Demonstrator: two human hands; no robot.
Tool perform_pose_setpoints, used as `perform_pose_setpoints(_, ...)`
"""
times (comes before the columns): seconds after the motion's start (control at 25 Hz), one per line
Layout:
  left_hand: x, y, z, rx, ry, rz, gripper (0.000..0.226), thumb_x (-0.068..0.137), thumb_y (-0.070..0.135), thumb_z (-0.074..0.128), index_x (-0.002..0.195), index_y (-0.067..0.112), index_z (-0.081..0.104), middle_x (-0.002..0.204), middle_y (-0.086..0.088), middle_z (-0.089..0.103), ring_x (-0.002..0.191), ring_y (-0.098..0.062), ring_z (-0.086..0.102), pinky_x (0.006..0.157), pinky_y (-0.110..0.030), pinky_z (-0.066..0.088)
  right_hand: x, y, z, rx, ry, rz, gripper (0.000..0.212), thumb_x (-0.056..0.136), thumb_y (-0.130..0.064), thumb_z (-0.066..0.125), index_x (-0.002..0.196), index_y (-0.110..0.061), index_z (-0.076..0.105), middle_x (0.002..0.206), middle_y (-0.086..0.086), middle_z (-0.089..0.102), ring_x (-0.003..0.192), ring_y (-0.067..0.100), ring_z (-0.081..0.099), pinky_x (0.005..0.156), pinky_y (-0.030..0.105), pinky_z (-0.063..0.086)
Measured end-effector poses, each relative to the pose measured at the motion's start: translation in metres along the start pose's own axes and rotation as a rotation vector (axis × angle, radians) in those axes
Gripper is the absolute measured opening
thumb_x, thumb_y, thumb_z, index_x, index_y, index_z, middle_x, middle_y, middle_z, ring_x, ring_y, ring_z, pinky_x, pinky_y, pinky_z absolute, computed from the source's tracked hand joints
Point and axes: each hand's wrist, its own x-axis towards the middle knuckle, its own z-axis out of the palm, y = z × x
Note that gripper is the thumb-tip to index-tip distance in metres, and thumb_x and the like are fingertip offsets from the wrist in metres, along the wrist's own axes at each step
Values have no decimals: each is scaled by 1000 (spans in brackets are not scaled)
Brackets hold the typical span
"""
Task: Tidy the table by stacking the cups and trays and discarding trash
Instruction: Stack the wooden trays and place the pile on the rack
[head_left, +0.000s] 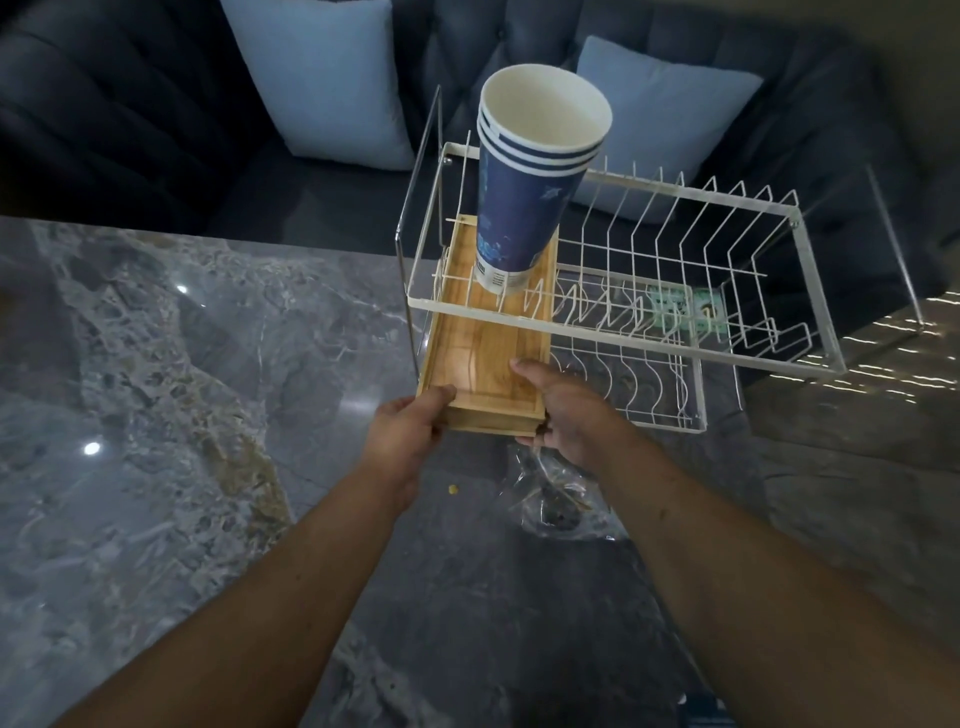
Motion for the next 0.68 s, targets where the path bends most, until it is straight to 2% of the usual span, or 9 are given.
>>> perform_pose_setpoints(0.12,-1,0,0,3,-10,3,57,65,42,79,106,4,70,93,-7,72,91,-21,68,86,-37,57,-1,-2,-3,-42,8,-1,48,71,-53,81,104,-21,66,107,8,71,95,28,70,78,45,63)
perform_pose_setpoints(0.2,-2,0,0,13,-39,7,46,68,40,78,99,6,72,86,-4,74,86,-20,68,76,-31,58,-2,-3,-5,-108,33,-11,67,66,-59,80,117,-20,60,113,8,68,97,30,69,72,45,64)
perform_pose_setpoints(0.28,-4,-1,1,21,-46,18,41,68,39,77,93,7,73,84,-6,71,83,-21,64,74,-33,52,-3,-1,-6,-146,54,-37,78,65,-60,79,128,-20,53,120,7,64,101,30,66,64,43,64)
perform_pose_setpoints(0.4,-5,-4,2,20,-12,29,40,71,39,77,95,8,72,84,-5,65,80,-19,58,73,-34,47,-5,5,-3,-91,67,-53,75,69,-58,79,129,-22,53,124,5,61,104,28,64,63,42,64)
perform_pose_setpoints(0.52,-7,-7,0,15,-17,36,36,78,38,78,97,8,71,79,1,65,75,-15,57,69,-32,46,-8,19,-1,35,77,-88,65,72,-55,79,123,-23,55,118,2,65,100,23,67,68,42,64)
perform_pose_setpoints(0.6,-9,-7,0,15,-22,32,40,82,37,78,104,5,70,88,-3,68,82,-17,60,76,-35,50,-10,32,-2,102,69,-142,59,76,-48,78,123,-21,55,120,4,66,103,23,68,73,40,63)
perform_pose_setpoints(0.68,-11,-7,1,21,-13,23,49,84,38,78,116,3,66,104,-9,72,96,-22,65,90,-40,53,-12,43,-2,124,76,-222,50,80,-43,76,120,-19,58,120,6,68,106,24,68,77,40,61)
